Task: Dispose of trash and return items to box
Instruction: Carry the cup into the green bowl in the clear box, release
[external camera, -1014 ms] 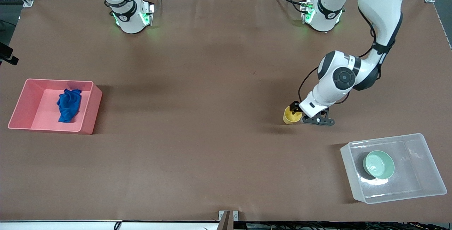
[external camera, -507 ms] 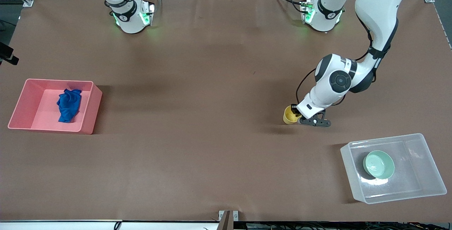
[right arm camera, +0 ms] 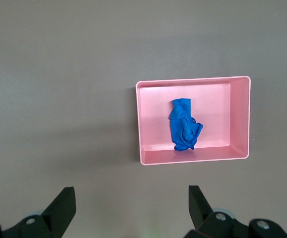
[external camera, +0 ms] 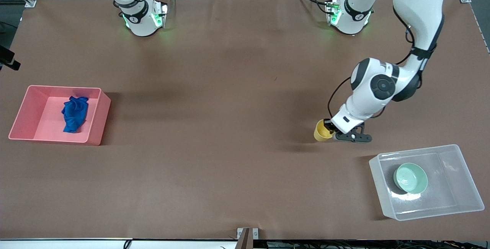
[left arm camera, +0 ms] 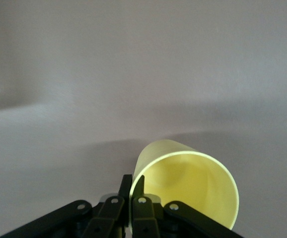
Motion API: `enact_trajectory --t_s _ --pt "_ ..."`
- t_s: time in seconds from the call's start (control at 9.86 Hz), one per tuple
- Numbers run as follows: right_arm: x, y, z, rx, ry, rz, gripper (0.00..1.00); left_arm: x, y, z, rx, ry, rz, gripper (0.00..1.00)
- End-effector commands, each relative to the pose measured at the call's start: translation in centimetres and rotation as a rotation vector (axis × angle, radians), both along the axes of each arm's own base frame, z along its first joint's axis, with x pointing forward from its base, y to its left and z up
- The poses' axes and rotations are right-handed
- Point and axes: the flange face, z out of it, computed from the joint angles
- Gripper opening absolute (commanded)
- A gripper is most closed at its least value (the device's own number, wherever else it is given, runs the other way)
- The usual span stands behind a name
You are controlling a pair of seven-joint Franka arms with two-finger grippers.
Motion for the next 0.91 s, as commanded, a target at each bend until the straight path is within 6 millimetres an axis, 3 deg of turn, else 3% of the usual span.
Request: enact_trajectory --t_s 0.0,0.2,0.51,0.81 --pt "-0.7 0.2 0.3 0.011 -0.004 -0.003 1.0 4.8 4.0 4.6 0.015 0.037 -0.029 0.0" --pt "-0.7 0.2 0.3 0.012 -0.003 -0.002 1.0 9.7 10.9 7.6 -0.002 0.026 -0.056 0.0" --pt "-0.8 0.1 0.3 0.012 -0.003 -0.003 1.0 13.7 19.4 5.8 0.004 -0.014 -0.11 0.0" --pt "-0.7 0.2 0.3 0.012 -0.003 -0.002 1.0 15.5 26.0 2.6 0.062 -0.017 -0.117 0.0"
